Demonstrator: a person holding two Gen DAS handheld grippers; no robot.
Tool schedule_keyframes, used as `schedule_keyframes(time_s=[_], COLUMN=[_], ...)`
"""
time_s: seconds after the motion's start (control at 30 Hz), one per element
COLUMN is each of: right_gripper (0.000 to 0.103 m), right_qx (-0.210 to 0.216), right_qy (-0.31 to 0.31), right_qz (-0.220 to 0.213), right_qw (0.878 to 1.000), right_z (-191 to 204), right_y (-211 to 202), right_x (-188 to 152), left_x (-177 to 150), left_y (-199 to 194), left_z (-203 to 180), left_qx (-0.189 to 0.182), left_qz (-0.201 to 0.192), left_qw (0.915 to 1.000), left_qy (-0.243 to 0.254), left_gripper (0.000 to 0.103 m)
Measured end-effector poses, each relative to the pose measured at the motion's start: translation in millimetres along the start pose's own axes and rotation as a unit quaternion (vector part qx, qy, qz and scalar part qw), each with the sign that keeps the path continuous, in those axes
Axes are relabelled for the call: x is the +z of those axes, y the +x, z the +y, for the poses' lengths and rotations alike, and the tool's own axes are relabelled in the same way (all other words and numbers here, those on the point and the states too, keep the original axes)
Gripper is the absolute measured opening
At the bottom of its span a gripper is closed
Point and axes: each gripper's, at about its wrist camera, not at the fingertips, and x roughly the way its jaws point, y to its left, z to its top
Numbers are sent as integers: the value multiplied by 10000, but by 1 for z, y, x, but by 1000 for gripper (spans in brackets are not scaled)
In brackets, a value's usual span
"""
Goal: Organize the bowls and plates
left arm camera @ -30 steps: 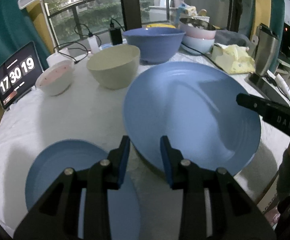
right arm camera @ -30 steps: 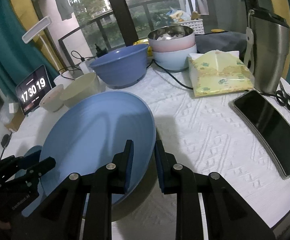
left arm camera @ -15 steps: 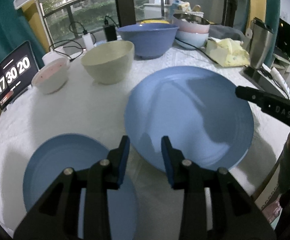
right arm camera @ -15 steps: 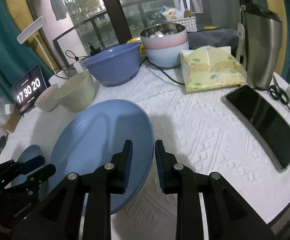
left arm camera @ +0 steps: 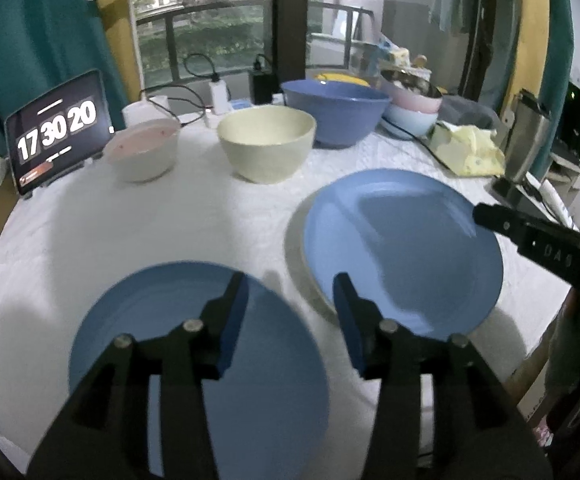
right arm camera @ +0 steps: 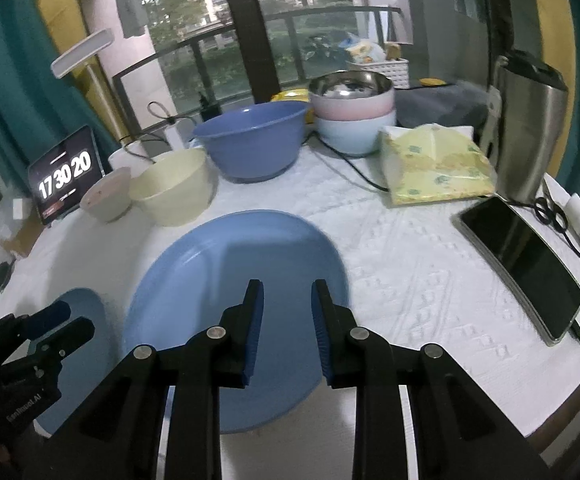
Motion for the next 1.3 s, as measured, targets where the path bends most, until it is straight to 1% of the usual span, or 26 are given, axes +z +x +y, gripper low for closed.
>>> schedule_keyframes(time_s=[0.4, 0.63, 1.0, 1.3], right_gripper=[27, 27, 27, 28], right_qx=[166, 267, 388, 465], right_qy=[-421, -631, -896, -1043], right_qz=[112, 212, 454, 655], right_qw=[9989, 9974, 9942, 9913], right_z=[55, 85, 128, 152], right_y=[2, 6, 24, 39], right_x=[-4, -7, -17, -30], left_x=[-12, -22, -37, -54], left_y=[-19, -25, -28, -31], left_z=[44, 68, 113, 142], left_qx=[109, 187, 453, 670], left_qz=[-208, -265, -298, -272], left_qw=[9992, 9981, 9951, 9918], left_qy=[-331, -517, -821, -1055], left_gripper=[46, 46, 47, 49])
